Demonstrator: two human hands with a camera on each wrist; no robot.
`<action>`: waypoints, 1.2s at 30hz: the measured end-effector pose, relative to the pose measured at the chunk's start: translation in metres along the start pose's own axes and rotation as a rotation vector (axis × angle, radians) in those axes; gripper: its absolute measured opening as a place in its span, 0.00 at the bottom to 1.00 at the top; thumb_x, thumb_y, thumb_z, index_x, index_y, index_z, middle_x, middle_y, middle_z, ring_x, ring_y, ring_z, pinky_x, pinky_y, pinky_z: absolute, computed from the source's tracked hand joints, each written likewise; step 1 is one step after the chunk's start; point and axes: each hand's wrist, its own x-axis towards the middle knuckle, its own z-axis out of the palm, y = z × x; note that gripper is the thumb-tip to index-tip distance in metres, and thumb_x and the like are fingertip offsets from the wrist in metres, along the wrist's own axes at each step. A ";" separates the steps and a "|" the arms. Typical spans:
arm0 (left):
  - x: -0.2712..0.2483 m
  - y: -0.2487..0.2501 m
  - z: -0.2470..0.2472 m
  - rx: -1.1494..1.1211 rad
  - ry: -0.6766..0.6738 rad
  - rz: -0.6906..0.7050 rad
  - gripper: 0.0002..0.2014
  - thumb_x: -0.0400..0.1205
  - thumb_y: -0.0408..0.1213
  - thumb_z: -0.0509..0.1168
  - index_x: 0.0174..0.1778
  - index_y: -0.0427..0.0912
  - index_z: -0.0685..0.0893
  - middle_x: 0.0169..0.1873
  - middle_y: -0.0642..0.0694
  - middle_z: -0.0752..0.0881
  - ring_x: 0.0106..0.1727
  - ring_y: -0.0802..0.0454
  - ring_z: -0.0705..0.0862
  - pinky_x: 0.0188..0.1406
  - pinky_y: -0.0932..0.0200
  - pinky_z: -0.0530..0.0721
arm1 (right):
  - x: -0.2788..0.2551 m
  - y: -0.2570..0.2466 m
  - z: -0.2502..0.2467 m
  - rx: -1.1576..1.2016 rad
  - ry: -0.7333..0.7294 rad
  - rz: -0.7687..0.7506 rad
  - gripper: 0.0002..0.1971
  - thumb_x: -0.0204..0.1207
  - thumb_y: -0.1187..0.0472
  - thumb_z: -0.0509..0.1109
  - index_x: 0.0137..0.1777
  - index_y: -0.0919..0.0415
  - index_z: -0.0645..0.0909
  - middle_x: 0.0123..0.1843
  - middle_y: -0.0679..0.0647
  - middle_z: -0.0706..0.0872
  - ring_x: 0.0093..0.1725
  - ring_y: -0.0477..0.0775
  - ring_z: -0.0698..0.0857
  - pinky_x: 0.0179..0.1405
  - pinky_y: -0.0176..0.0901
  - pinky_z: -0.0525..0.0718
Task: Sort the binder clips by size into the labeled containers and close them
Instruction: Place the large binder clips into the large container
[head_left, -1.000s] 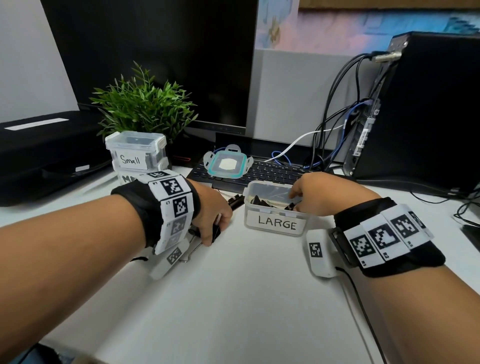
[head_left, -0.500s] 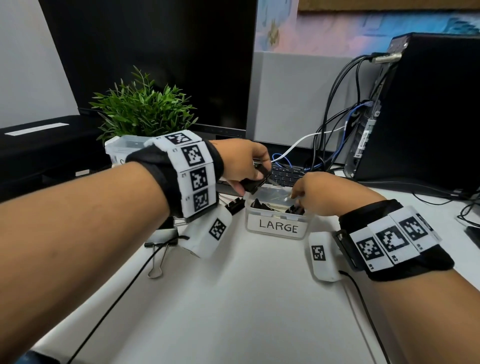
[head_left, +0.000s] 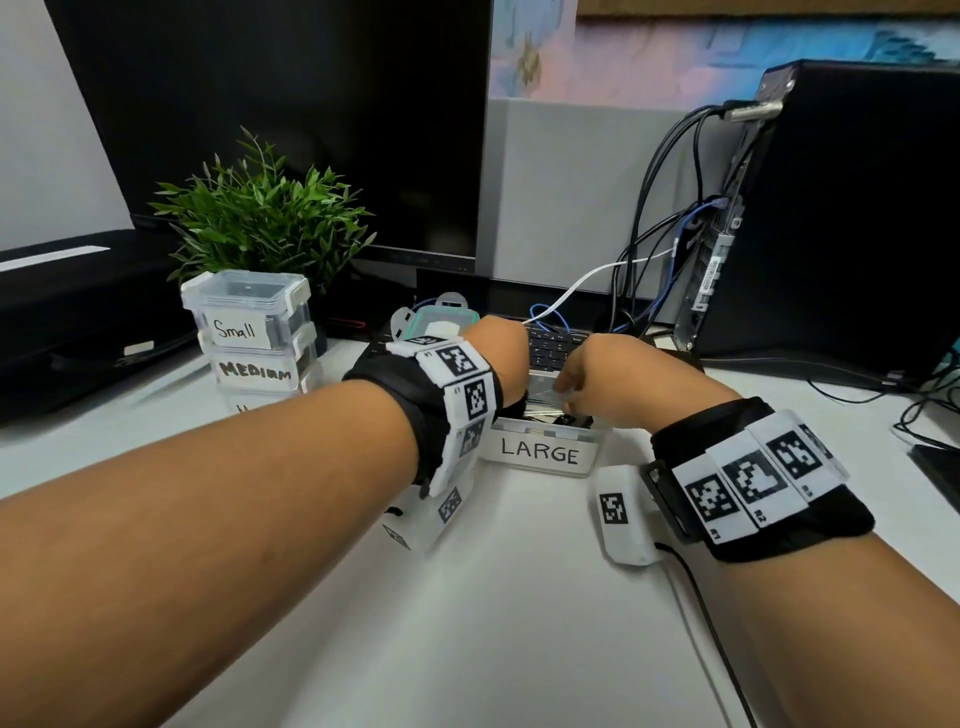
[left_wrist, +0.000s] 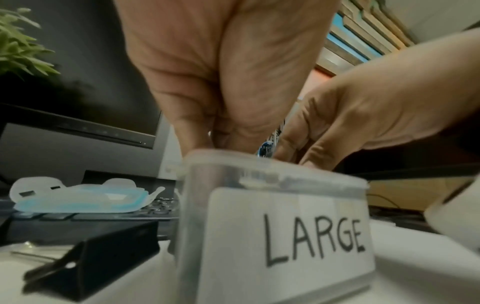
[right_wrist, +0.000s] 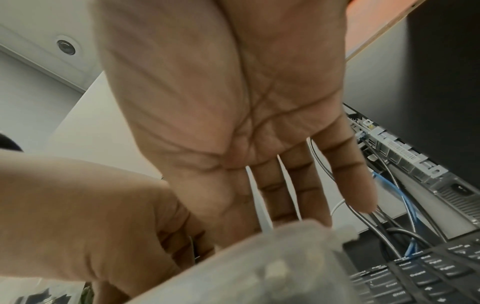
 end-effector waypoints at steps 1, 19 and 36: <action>0.001 -0.002 0.002 -0.008 0.010 0.010 0.07 0.81 0.33 0.62 0.52 0.37 0.82 0.45 0.42 0.83 0.47 0.46 0.82 0.38 0.60 0.75 | -0.001 -0.001 -0.001 -0.018 -0.034 -0.003 0.18 0.79 0.60 0.69 0.69 0.52 0.80 0.69 0.52 0.81 0.66 0.56 0.80 0.68 0.46 0.77; -0.011 -0.034 0.001 0.007 -0.112 0.142 0.23 0.82 0.46 0.63 0.74 0.48 0.73 0.67 0.49 0.79 0.67 0.49 0.77 0.55 0.61 0.74 | 0.000 0.002 0.006 0.047 -0.017 0.010 0.24 0.74 0.39 0.69 0.58 0.58 0.86 0.48 0.54 0.88 0.50 0.53 0.84 0.46 0.42 0.80; -0.033 -0.103 -0.016 0.066 -0.256 0.095 0.11 0.79 0.39 0.69 0.57 0.48 0.84 0.49 0.54 0.85 0.49 0.56 0.80 0.46 0.67 0.76 | -0.003 0.005 0.007 0.070 -0.062 -0.031 0.35 0.68 0.38 0.74 0.73 0.48 0.74 0.70 0.50 0.79 0.65 0.54 0.78 0.60 0.45 0.74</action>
